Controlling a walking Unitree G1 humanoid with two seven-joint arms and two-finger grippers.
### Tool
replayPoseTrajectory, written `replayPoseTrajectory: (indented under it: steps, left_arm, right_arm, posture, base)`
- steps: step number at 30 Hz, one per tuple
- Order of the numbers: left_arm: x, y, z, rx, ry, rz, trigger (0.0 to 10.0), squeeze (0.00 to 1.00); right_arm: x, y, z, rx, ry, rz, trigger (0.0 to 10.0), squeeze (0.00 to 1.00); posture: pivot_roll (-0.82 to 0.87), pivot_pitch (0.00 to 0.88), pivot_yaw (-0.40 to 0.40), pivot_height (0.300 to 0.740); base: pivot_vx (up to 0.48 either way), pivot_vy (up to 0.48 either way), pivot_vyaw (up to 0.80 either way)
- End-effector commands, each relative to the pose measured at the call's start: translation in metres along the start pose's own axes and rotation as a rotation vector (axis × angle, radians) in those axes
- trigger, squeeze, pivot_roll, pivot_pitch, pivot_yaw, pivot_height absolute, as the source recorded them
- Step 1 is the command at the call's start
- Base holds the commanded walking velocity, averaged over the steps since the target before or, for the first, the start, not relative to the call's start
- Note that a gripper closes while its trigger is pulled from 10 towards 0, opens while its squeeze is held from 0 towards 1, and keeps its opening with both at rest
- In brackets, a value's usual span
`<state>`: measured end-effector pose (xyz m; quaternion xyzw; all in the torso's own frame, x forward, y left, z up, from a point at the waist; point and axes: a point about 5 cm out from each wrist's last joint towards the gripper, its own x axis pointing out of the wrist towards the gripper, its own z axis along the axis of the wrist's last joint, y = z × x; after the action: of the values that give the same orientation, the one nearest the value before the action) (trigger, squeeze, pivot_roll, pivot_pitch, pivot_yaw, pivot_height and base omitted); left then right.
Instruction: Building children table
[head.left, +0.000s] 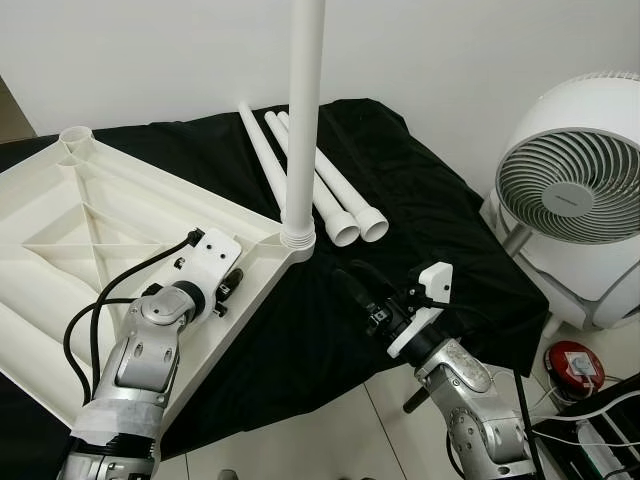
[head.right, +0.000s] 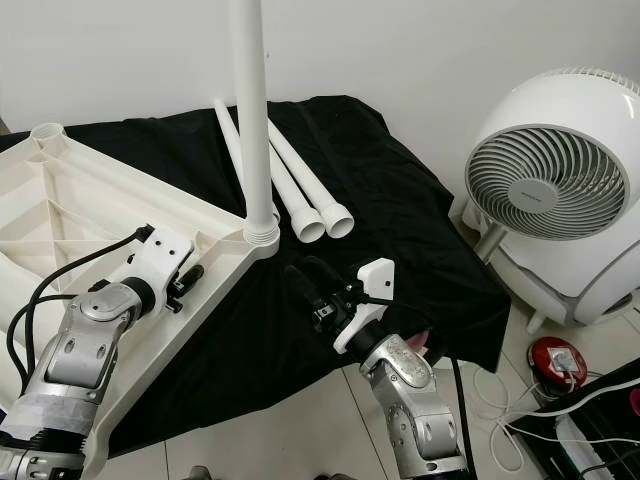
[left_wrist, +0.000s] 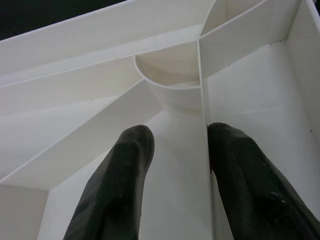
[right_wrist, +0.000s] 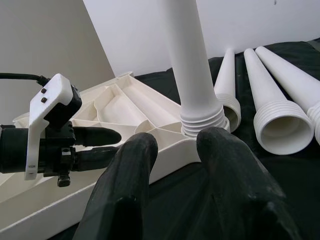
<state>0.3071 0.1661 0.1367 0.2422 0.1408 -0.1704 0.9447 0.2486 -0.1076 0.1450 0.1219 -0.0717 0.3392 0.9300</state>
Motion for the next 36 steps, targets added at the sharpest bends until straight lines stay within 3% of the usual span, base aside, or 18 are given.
replayPoseTrajectory:
  steps: [1, 3, 10, 18, 24, 25, 26, 27, 30, 33, 34, 35, 36]
  left_arm:
    - [-0.002, 0.018, -0.017, 0.007, 0.077, 0.14, 10.0, 0.0]
    - [-0.002, 0.018, -0.017, 0.007, 0.077, 0.14, 10.0, 0.0]
    - [0.001, 0.048, -0.025, 0.024, 0.118, 0.239, 10.0, 0.0]
    - [0.002, 0.07, -0.03, 0.017, 0.145, 0.338, 10.0, 0.0]
    - [0.007, 0.063, -0.023, 0.003, 0.107, 0.303, 10.0, 0.0]
    - [0.009, 0.047, -0.015, -0.009, 0.056, 0.2, 10.0, 0.0]
    - [0.009, 0.047, -0.015, -0.009, 0.056, 0.2, 10.0, 0.0]
    - [0.009, 0.035, -0.012, -0.02, 0.017, 0.094, 10.0, 1.0]
    - [0.008, 0.031, -0.011, -0.045, -0.003, 0.038, 10.0, 1.0]
    - [0.006, 0.026, -0.006, -0.013, -0.036, -0.032, 10.0, 1.0]
    - [0.005, 0.024, -0.004, -0.023, -0.056, -0.062, 10.0, 0.78]
    - [0.004, 0.022, -0.001, -0.027, -0.074, -0.09, 10.0, 0.25]
    - [0.003, 0.021, 0.0, -0.031, -0.085, -0.107, 10.0, 0.25]
  right_arm:
    - [-0.001, 0.0, -0.001, -0.001, 0.005, -0.005, 10.0, 0.0]
    - [-0.001, 0.0, -0.001, -0.001, 0.005, -0.005, 10.0, 0.0]
    - [0.0, -0.002, -0.001, -0.003, 0.008, -0.007, 10.0, 0.0]
    - [0.001, -0.001, -0.001, -0.003, 0.005, -0.012, 10.0, 0.0]
    - [0.0, 0.0, -0.001, -0.004, 0.004, -0.013, 10.0, 0.0]
    - [-0.002, 0.001, -0.002, -0.004, 0.007, -0.016, 10.0, 0.0]
    - [-0.002, 0.001, -0.002, -0.004, 0.007, -0.016, 10.0, 0.0]
    - [-0.003, 0.0, -0.003, -0.005, 0.011, -0.019, 10.0, 0.0]
    - [-0.003, 0.0, -0.003, -0.005, 0.013, -0.018, 10.0, 0.0]
    - [-0.002, -0.001, -0.002, -0.004, 0.01, -0.02, 10.0, 0.0]
    - [-0.002, -0.001, -0.002, -0.005, 0.006, -0.022, 10.0, 0.0]
    - [-0.001, -0.002, -0.001, -0.006, 0.0, -0.026, 10.0, 0.0]
    - [-0.001, -0.003, 0.0, -0.007, -0.004, -0.029, 10.0, 0.0]
  posture:
    - [0.02, 0.04, -0.014, 0.74]
    - [0.02, 0.04, -0.014, 0.74]
    - [0.02, 0.038, -0.017, 0.74]
    - [0.01, 0.036, -0.013, 0.74]
    - [0.0, 0.036, -0.009, 0.74]
    - [0.0, 0.038, -0.006, 0.74]
    - [0.0, 0.038, -0.006, 0.74]
    - [0.0, 0.038, -0.006, 0.74]
    - [0.0, 0.037, -0.008, 0.74]
    - [0.01, 0.037, -0.01, 0.74]
    - [0.01, 0.037, -0.01, 0.74]
    - [0.01, 0.036, -0.01, 0.74]
    - [0.01, 0.036, -0.01, 0.74]
  base:
    - [0.0, 0.0, 0.0]
    - [0.0, 0.0, 0.0]
    - [0.0, 0.0, 0.0]
    - [0.0, 0.0, 0.0]
    - [0.0, 0.0, 0.0]
    - [0.0, 0.0, 0.0]
    - [0.0, 0.0, 0.0]
    - [0.0, 0.0, 0.0]
    - [0.0, 0.0, 0.0]
    - [0.0, 0.0, 0.0]
    - [0.0, 0.0, 0.0]
    - [0.0, 0.0, 0.0]
    - [0.0, 0.0, 0.0]
